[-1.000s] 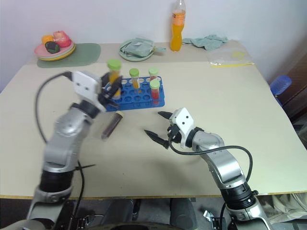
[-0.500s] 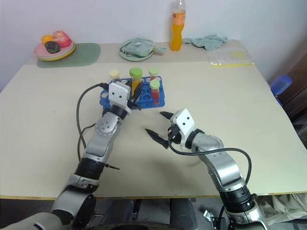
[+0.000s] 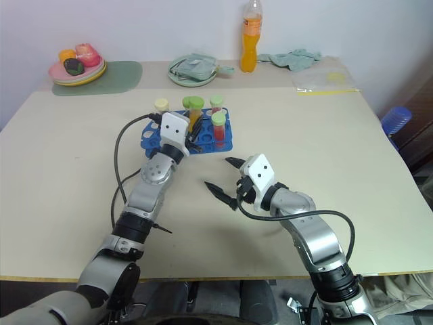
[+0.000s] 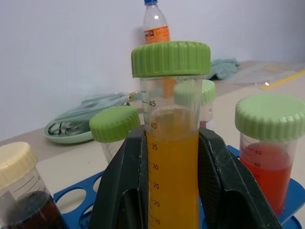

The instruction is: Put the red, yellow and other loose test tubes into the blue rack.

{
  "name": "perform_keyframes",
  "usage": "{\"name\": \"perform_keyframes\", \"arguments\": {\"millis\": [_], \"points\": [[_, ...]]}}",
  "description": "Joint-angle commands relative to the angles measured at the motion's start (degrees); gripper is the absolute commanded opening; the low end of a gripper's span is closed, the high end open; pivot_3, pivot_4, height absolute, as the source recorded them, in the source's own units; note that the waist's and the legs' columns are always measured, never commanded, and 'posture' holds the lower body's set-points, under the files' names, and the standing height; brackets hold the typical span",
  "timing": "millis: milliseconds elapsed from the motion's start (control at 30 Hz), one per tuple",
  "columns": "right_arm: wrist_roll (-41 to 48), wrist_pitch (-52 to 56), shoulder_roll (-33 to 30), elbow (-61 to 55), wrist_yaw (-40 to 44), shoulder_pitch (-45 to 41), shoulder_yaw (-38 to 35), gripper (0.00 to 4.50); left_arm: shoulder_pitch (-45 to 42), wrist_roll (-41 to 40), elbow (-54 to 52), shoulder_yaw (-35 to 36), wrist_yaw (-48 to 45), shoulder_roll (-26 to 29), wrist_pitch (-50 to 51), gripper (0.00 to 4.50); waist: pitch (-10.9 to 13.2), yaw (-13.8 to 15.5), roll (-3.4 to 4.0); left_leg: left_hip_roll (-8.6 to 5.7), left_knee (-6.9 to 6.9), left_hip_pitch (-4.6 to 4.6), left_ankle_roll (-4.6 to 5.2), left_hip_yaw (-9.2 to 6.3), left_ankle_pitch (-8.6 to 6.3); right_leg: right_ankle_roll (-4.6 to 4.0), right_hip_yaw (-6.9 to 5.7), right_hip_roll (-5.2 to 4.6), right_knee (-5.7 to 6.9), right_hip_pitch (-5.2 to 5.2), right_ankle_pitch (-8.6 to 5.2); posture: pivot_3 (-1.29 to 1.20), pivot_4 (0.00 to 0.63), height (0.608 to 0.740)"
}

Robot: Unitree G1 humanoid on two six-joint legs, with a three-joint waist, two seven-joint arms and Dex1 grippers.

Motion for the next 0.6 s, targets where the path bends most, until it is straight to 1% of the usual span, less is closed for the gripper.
{"name": "perform_keyframes", "arguments": {"millis": [33,167,433,467,533,567,600], "points": [[0.17,-0.39,0.39,-2.55,-0.24,-0.14,-0.32,4.5,-0.99,0.72,0.71,0.32,0.42,-0.1,-1.72,0.79,0.0,-0.03,0.0,0.0,0.01,0.0,0.0,0.0,0.0,0.0,0.0,0.0,0.0,0.0,0.0,0.0,0.15,0.74],[0.09,-0.49,0.5,-2.48,-0.39,-0.34,-0.28,4.5,-0.67,0.18,1.78,1.02,0.56,-0.66,-2.62,0.79,0.0,-0.02,0.0,0.0,0.01,0.0,0.0,0.0,0.0,0.0,0.0,0.0,0.0,0.0,0.0,0.0,0.15,0.74],[-0.06,-0.61,0.9,-2.66,-0.74,-0.55,0.17,4.5,0.52,-3.39,2.0,3.11,-0.65,-2.23,-2.7,0.79,0.0,-0.06,0.0,0.0,0.01,0.0,0.0,-0.01,0.0,0.0,0.0,0.0,0.0,0.01,0.0,0.0,0.15,0.74],[-0.08,-0.59,0.98,-2.69,-0.77,-0.6,0.26,4.5,0.65,-3.45,1.92,3.35,-0.46,-2.35,-2.79,1.83,0.0,-0.07,0.0,0.0,0.01,0.0,0.0,-0.02,0.0,0.0,0.0,0.0,0.0,0.0,0.0,0.0,0.15,0.74],[-0.09,-0.59,1.14,-2.71,-0.81,-0.7,0.35,4.5,0.83,-4.01,1.46,3.9,-0.48,-2.53,-3.13,2.75,0.0,-0.03,0.0,0.0,0.01,0.0,0.01,-0.02,0.0,0.0,0.0,0.0,0.0,0.0,0.0,0.0,0.15,0.74],[-0.09,-0.62,1.18,-2.7,-0.8,-0.72,0.36,4.5,0.96,-4.13,1.04,4.07,-0.42,-2.51,-3.34,3.38,0.0,-0.01,0.0,0.0,0.01,0.0,0.0,-0.02,0.0,0.0,0.0,0.0,0.0,0.0,0.0,0.0,0.15,0.74],[-0.08,-0.65,1.23,-2.71,-0.8,-0.74,0.39,4.5,1.21,-4.44,0.28,4.25,-0.51,-2.48,-3.48,3.79,0.0,-0.02,0.0,0.0,0.02,0.0,0.0,-0.02,0.0,0.0,0.0,0.0,0.0,0.0,0.0,0.0,0.15,0.74]]}}
